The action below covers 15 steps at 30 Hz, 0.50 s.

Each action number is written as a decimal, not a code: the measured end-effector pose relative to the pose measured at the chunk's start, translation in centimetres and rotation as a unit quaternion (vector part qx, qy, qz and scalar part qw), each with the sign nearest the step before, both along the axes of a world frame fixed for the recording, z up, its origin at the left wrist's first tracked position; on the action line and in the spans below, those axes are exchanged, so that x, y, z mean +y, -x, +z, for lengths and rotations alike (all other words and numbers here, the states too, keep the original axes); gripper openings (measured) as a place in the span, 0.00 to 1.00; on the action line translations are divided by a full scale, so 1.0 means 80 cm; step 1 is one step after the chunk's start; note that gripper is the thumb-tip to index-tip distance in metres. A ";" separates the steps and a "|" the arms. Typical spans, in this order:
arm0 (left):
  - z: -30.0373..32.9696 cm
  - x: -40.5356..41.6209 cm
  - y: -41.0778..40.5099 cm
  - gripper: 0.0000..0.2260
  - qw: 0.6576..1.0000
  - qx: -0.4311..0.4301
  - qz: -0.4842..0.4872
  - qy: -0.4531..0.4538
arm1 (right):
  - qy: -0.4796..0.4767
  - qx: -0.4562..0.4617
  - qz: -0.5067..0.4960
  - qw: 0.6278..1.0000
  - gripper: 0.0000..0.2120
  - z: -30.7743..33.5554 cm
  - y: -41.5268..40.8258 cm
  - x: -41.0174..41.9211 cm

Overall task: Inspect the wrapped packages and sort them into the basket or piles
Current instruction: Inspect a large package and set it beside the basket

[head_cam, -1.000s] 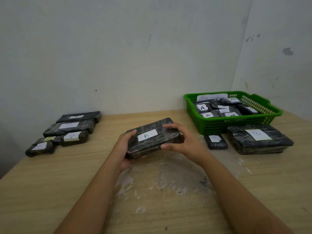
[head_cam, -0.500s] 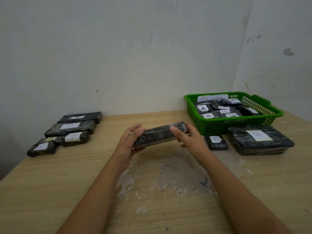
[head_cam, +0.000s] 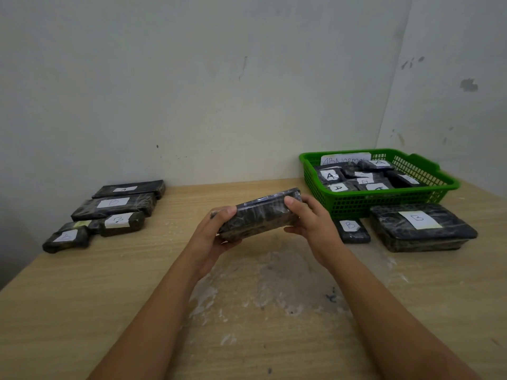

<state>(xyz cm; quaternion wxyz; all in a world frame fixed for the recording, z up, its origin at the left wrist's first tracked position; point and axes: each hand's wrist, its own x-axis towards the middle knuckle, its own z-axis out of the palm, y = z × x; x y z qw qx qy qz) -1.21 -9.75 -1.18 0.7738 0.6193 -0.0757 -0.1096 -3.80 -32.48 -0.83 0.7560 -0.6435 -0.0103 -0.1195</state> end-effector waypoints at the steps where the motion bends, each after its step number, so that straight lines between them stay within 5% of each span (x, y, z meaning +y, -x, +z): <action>1: 0.000 0.000 0.000 0.39 1.000 -0.001 -0.004 0.000 | 0.006 0.006 0.000 1.000 0.22 0.001 0.001 0.000; 4: -0.001 0.004 -0.001 0.35 1.000 -0.011 -0.005 -0.005 | 0.032 0.033 0.017 0.999 0.19 0.004 0.008 0.000; 11: -0.001 -0.002 0.001 0.40 0.997 -0.050 0.018 -0.048 | 0.029 0.062 -0.018 0.997 0.35 0.004 0.011 0.010; 15: -0.003 -0.005 0.002 0.27 0.996 -0.068 0.041 -0.042 | 0.036 0.079 -0.015 0.996 0.37 0.004 0.012 0.013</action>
